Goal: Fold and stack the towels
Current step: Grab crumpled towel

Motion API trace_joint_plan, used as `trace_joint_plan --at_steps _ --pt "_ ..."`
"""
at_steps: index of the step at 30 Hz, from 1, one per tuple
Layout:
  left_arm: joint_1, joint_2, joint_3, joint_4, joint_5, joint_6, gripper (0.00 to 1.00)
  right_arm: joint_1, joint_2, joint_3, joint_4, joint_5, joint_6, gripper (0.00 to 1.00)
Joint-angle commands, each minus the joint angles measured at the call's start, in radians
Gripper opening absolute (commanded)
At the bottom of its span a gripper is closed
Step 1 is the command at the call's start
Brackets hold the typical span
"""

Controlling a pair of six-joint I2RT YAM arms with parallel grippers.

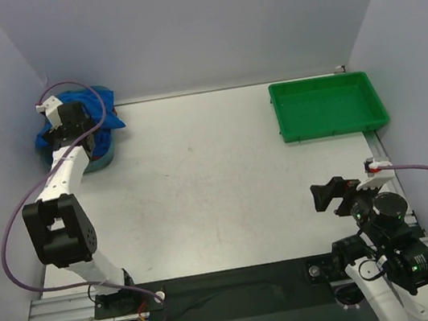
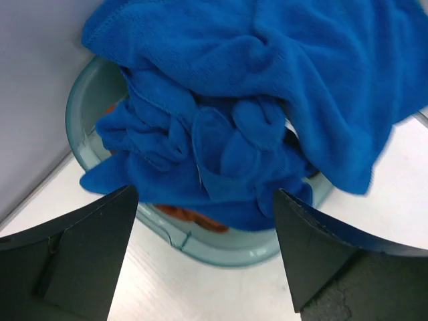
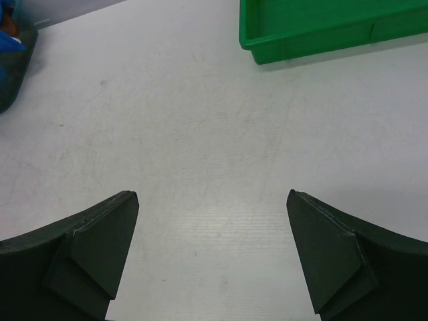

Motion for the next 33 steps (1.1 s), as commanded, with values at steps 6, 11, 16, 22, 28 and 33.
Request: trace_joint_plan --at_steps 6,11,16,22,28,33 --pt "0.042 0.157 0.143 0.182 0.036 0.063 0.91 0.009 0.069 -0.008 0.041 -0.056 0.004 1.00" --pt "0.042 0.157 0.144 0.247 0.056 0.031 0.91 0.009 0.093 -0.008 0.043 -0.074 -0.001 1.00" --pt "0.043 0.151 0.136 0.389 0.068 -0.007 0.91 0.009 0.106 -0.009 0.041 -0.074 -0.002 1.00" --pt "0.042 0.292 0.290 0.311 0.050 -0.007 0.90 0.007 0.112 -0.011 0.041 -0.076 -0.004 1.00" --pt "0.045 0.373 0.383 0.271 0.062 -0.014 0.65 0.009 0.119 -0.012 0.041 -0.073 -0.001 1.00" --pt "0.052 0.398 0.420 0.208 0.064 -0.018 0.49 0.009 0.121 -0.012 0.041 -0.074 0.001 1.00"
